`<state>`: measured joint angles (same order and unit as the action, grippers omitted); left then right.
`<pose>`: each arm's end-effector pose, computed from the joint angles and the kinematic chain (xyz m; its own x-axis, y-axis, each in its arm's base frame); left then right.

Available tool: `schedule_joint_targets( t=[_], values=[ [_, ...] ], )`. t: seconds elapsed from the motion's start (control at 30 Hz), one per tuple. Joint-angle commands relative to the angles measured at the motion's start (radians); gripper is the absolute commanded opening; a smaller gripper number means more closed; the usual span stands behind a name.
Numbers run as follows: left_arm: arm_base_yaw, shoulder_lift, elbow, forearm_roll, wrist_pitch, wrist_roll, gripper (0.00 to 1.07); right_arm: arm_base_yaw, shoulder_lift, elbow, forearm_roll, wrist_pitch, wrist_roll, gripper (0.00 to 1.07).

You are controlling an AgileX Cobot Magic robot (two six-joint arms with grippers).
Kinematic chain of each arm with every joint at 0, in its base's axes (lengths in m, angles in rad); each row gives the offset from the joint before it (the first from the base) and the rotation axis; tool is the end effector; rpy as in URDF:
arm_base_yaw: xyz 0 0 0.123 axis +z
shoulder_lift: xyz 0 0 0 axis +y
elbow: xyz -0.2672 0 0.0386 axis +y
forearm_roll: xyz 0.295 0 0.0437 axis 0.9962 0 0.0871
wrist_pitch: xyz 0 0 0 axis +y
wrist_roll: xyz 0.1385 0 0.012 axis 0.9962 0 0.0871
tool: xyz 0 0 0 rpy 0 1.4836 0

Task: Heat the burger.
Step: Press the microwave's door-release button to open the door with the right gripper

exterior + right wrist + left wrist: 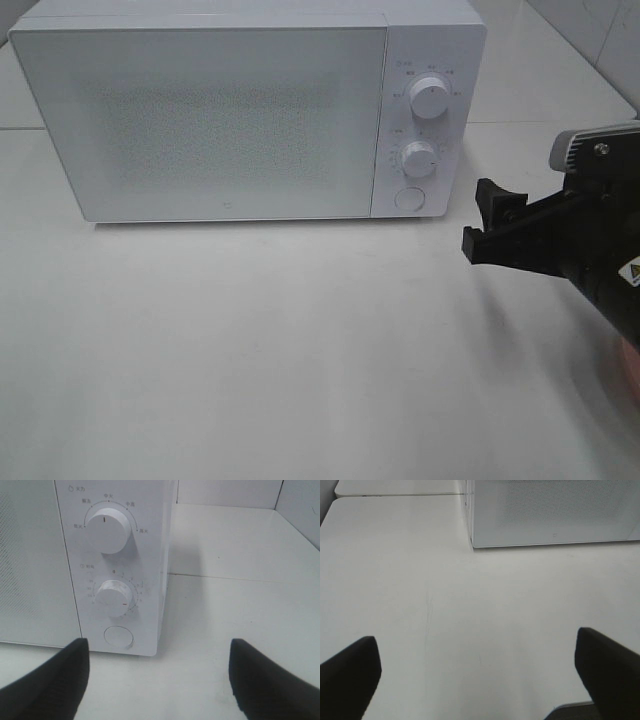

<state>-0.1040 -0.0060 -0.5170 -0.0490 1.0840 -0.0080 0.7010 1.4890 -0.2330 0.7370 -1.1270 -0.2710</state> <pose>0.0888 -0.0153 0.2818 -0.4575 0.0167 -0.8890 0.1279 0.9907 -0.0473 0.2519 0.1022 0.1068 -0.1333 -0.0080 -0.9910 -0.0422 0.9991 -0.0024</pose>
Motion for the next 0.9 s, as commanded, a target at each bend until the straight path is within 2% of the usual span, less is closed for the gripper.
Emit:
schedule_joint_targets(
  t=[0.03,0.3,0.63,0.8,0.87,0.9],
  values=[
    [-0.002,-0.003,0.000,-0.006,-0.014,0.001,0.98,0.037,0.017,-0.019,0.055,-0.032,-0.016,0.75],
    [-0.002,-0.003,0.000,-0.006,-0.014,0.001,0.98,0.115,0.124,-0.097,0.122,-0.042,-0.020,0.75],
    [-0.002,-0.003,0.000,-0.006,-0.014,0.001,0.98,0.120,0.156,-0.133,0.142,0.002,0.027,0.75],
    [-0.002,-0.003,0.000,-0.006,-0.014,0.001,0.98,0.120,0.156,-0.133,0.146,0.009,0.187,0.68],
    [-0.002,-0.003,0.000,-0.006,-0.014,0.001,0.98,0.120,0.156,-0.133,0.146,0.013,0.343,0.59],
    [-0.002,-0.003,0.000,-0.006,-0.014,0.001,0.98,0.120,0.156,-0.133,0.146,0.013,0.343,0.59]
  ],
)
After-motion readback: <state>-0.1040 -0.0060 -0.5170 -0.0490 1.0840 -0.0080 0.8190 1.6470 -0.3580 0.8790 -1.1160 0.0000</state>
